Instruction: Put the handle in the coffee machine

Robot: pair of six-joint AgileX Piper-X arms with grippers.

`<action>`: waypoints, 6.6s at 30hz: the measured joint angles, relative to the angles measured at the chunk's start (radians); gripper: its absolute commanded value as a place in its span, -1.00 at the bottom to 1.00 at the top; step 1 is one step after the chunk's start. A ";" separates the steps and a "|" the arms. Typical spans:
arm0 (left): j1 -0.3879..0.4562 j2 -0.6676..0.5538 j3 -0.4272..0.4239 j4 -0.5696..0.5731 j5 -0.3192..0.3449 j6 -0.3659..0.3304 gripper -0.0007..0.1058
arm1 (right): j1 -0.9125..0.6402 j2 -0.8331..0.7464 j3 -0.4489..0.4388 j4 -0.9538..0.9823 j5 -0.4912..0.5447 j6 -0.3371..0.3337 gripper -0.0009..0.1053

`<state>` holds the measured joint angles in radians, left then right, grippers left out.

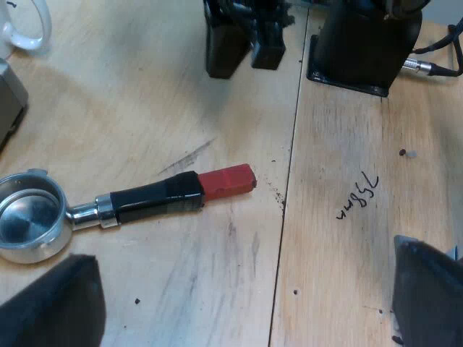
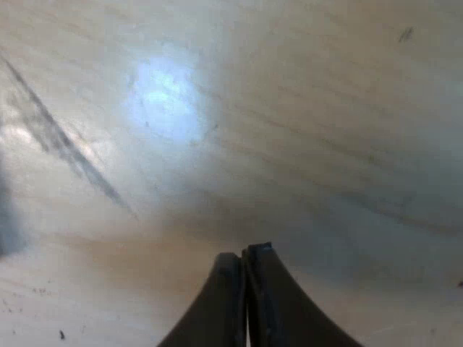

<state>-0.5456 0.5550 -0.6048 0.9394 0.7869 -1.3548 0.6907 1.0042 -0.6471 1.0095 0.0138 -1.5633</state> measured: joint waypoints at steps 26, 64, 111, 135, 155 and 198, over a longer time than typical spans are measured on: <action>0.000 0.000 0.000 -0.001 0.000 0.000 0.55 | 0.000 0.109 0.044 -0.205 -0.033 0.101 -0.98; 0.000 0.000 0.000 -0.001 0.000 0.000 0.55 | 0.189 0.174 0.046 -0.290 -0.076 0.380 -0.98; 0.000 0.000 0.000 0.150 -0.056 0.067 0.55 | 0.412 0.334 -0.019 -0.464 -0.092 0.712 -0.98; 0.045 -0.168 -0.011 0.266 -0.195 0.006 0.55 | 0.463 0.549 -0.167 -0.738 -0.127 0.812 -0.98; 0.116 -0.168 -0.082 0.273 -0.222 0.001 0.55 | 0.498 0.665 -0.336 -0.743 -0.031 0.785 -0.98; 0.116 -0.168 -0.082 0.241 -0.229 0.015 0.55 | 0.296 0.346 -0.336 -0.406 0.185 0.187 0.66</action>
<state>-0.4299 0.3873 -0.6865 1.1807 0.5581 -1.3402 0.9870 1.3500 -0.9826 0.6030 0.1985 -1.3761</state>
